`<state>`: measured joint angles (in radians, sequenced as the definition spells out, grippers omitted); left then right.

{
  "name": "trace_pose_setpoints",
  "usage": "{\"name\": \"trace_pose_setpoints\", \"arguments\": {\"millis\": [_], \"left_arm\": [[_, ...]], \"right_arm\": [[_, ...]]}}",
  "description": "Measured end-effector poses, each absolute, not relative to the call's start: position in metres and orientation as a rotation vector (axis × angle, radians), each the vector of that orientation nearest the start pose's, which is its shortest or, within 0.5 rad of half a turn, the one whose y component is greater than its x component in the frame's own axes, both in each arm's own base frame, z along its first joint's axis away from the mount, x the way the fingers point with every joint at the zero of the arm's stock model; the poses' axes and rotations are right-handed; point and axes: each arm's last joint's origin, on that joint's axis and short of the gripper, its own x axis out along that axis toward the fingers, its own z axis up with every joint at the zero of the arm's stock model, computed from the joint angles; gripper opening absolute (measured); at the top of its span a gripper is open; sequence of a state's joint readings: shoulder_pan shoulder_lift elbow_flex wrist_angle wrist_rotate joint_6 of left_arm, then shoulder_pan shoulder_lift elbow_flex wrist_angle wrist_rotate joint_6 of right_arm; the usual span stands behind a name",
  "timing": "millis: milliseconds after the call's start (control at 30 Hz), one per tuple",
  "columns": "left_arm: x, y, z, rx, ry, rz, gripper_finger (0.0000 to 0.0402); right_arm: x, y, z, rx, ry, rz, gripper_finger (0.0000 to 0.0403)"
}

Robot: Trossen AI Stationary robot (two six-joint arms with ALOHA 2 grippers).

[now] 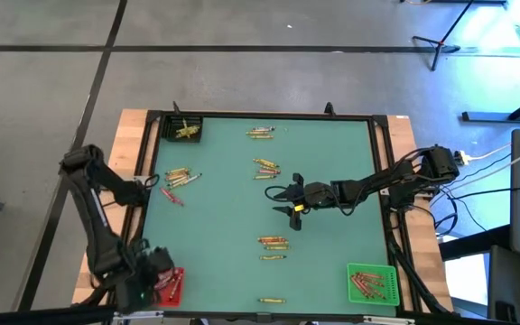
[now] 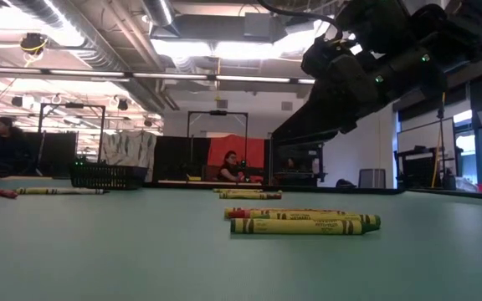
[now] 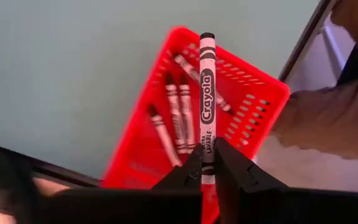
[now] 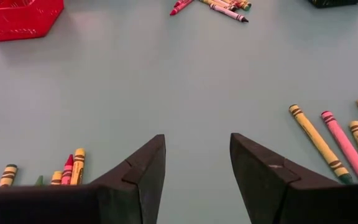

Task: Sort crayons
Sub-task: Put the black crayon into the red bin, then put the yellow crayon into the black bin

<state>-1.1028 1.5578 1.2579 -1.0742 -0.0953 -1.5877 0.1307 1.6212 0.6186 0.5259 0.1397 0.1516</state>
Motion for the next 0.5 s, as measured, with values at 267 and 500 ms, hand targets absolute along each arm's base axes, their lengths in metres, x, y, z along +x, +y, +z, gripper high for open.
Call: {"name": "trace_pose_setpoints", "arguments": {"millis": [267,500], "left_arm": [[0.127,-0.281,0.223,-0.545,1.455,0.395,0.0049],[0.141,-0.27,0.232,-0.583,1.408,0.389,0.0098]], "right_arm": [[0.299,0.035,0.149,0.085,0.47,-0.044,0.0176],[0.3,0.035,0.149,0.085,0.469,-0.044,0.0176]]}}
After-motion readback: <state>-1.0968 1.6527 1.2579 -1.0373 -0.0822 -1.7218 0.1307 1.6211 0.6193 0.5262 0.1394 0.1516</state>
